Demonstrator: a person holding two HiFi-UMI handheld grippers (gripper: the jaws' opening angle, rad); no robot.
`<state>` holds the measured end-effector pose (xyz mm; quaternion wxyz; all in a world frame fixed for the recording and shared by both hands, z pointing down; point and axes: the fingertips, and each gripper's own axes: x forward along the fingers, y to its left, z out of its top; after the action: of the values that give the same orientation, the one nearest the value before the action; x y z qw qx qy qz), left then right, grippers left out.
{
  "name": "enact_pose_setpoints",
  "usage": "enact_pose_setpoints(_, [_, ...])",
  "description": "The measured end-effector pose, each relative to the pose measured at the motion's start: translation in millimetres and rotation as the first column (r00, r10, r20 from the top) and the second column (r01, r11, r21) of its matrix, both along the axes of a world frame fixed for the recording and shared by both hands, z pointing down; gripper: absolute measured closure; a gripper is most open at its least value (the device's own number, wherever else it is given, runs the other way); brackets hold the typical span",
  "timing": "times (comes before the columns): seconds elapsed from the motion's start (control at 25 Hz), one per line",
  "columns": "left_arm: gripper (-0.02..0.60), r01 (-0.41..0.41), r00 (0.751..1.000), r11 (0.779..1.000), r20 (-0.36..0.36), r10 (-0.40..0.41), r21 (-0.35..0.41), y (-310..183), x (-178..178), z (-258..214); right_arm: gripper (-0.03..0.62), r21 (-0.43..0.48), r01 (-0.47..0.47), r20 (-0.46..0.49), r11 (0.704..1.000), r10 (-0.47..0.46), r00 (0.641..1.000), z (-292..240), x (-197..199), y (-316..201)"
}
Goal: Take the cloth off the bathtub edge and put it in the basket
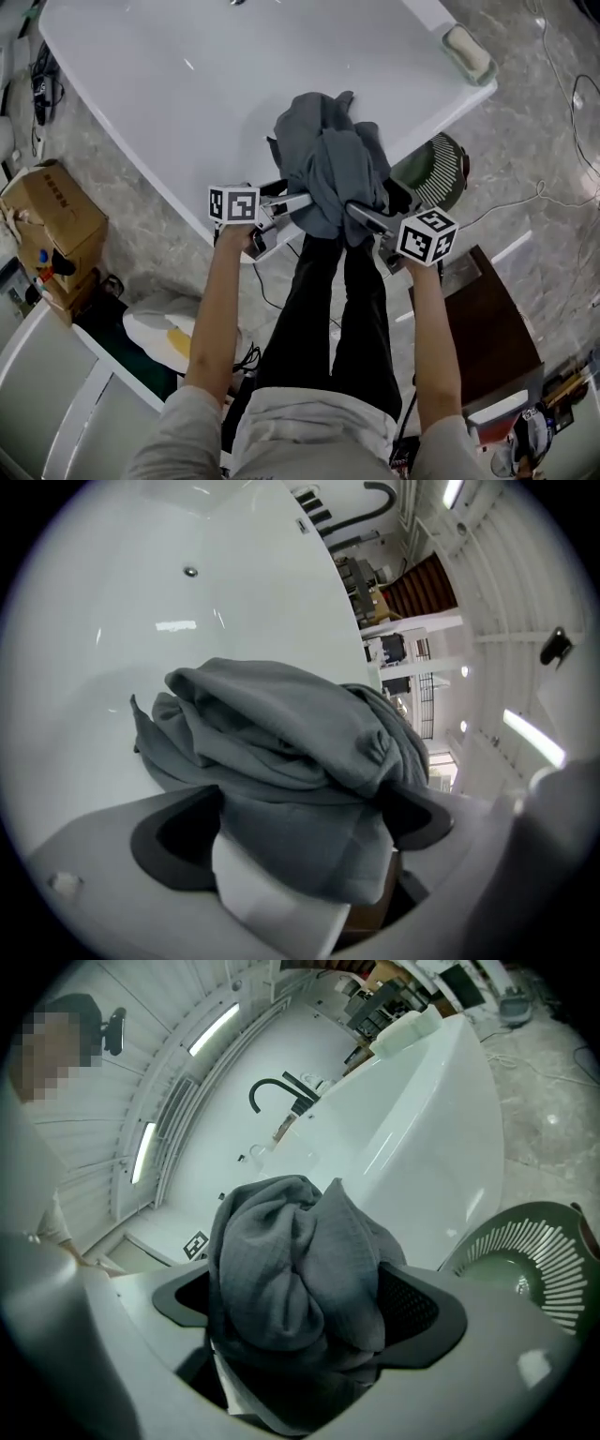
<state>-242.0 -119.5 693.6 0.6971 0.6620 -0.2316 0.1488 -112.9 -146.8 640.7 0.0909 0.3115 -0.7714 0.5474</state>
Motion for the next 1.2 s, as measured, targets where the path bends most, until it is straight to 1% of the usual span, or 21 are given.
enact_pose_setpoints(0.04, [0.006, -0.001, 1.000, 1.000, -0.014, 0.001, 0.003, -5, 2, 1, 0.097, -0.004, -0.009, 0.008, 1.000, 0.009, 1.000, 1, -5, 0])
enact_pose_setpoints(0.08, [0.008, -0.012, 1.000, 1.000, -0.007, 0.012, 0.024, -11, 3, 1, 0.097, -0.005, -0.017, 0.019, 1.000, 0.017, 1.000, 1, -10, -1])
enact_pose_setpoints(0.16, [0.011, -0.056, 0.998, 0.993, 0.045, 0.052, 0.107, -24, 7, 2, 0.098, 0.003, -0.031, 0.042, 1.000, 0.030, 0.999, 1, -16, -5])
enact_pose_setpoints(0.2, [0.023, -0.077, 0.996, 0.987, 0.058, 0.069, 0.141, -30, 12, 1, 0.098, 0.009, -0.039, 0.051, 0.999, 0.039, 0.998, 2, -16, -6])
enact_pose_setpoints(0.24, [0.063, -0.090, 0.995, 0.983, 0.054, 0.083, 0.161, -33, 18, -2, 0.102, 0.011, -0.050, 0.061, 0.999, 0.049, 0.997, 2, -15, -7])
enact_pose_setpoints(0.28, [0.105, -0.097, 0.995, 0.981, 0.040, 0.092, 0.170, -36, 24, -5, 0.120, 0.009, -0.064, 0.074, 0.998, 0.063, 0.995, 2, -13, -6])
enact_pose_setpoints(0.32, [0.128, -0.100, 0.995, 0.980, 0.024, 0.097, 0.172, -36, 29, -7, 0.140, 0.006, -0.079, 0.087, 0.997, 0.078, 0.993, 1, -11, -5])
enact_pose_setpoints(0.44, [0.212, -0.102, 0.995, 0.975, -0.002, 0.104, 0.195, -36, 38, -20, 0.228, 0.006, -0.112, 0.113, 0.994, 0.110, 0.987, -6, -8, 0])
enact_pose_setpoints(0.52, [0.293, -0.112, 0.994, 0.967, 0.017, 0.112, 0.228, -38, 44, -30, 0.297, 0.038, -0.127, 0.110, 0.991, 0.122, 0.986, -11, -4, 2])
enact_pose_setpoints(0.6, [0.338, -0.140, 0.989, 0.958, 0.073, 0.125, 0.249, -39, 52, -38, 0.354, 0.093, -0.142, 0.090, 0.985, 0.134, 0.987, -17, 1, 1])
enact_pose_setpoints(0.64, [0.358, -0.171, 0.983, 0.949, 0.114, 0.145, 0.267, -39, 56, -42, 0.380, 0.119, -0.149, 0.081, 0.982, 0.140, 0.987, -20, 5, 1])
enact_pose_setpoints(0.68, [0.382, -0.210, 0.973, 0.933, 0.158, 0.169, 0.292, -39, 60, -47, 0.404, 0.139, -0.157, 0.074, 0.978, 0.148, 0.986, -22, 8, 1])
enact_pose_setpoints(0.76, [0.400, -0.273, 0.953, 0.899, 0.223, 0.204, 0.344, -41, 71, -58, 0.438, 0.171, -0.179, 0.075, 0.969, 0.168, 0.983, -29, 18, -1])
enact_pose_setpoints(0.8, [0.400, -0.283, 0.949, 0.887, 0.237, 0.206, 0.364, -42, 76, -63, 0.445, 0.184, -0.193, 0.082, 0.964, 0.181, 0.980, -32, 24, -1])
enact_pose_setpoints(0.92, [0.400, -0.284, 0.950, 0.863, 0.246, 0.194, 0.419, -44, 97, -78, 0.454, 0.217, -0.237, 0.104, 0.947, 0.219, 0.970, -45, 47, 1])
enact_pose_setpoints(1.08, [0.400, -0.325, 0.936, 0.807, 0.288, 0.202, 0.492, -43, 133, -93, 0.461, 0.254, -0.284, 0.109, 0.924, 0.265, 0.958, -58, 83, 7])
enact_pose_setpoints(1.2, [0.400, -0.347, 0.931, 0.786, 0.290, 0.223, 0.512, -35, 162, -97, 0.462, 0.264, -0.334, 0.109, 0.905, 0.316, 0.942, -61, 112, 21])
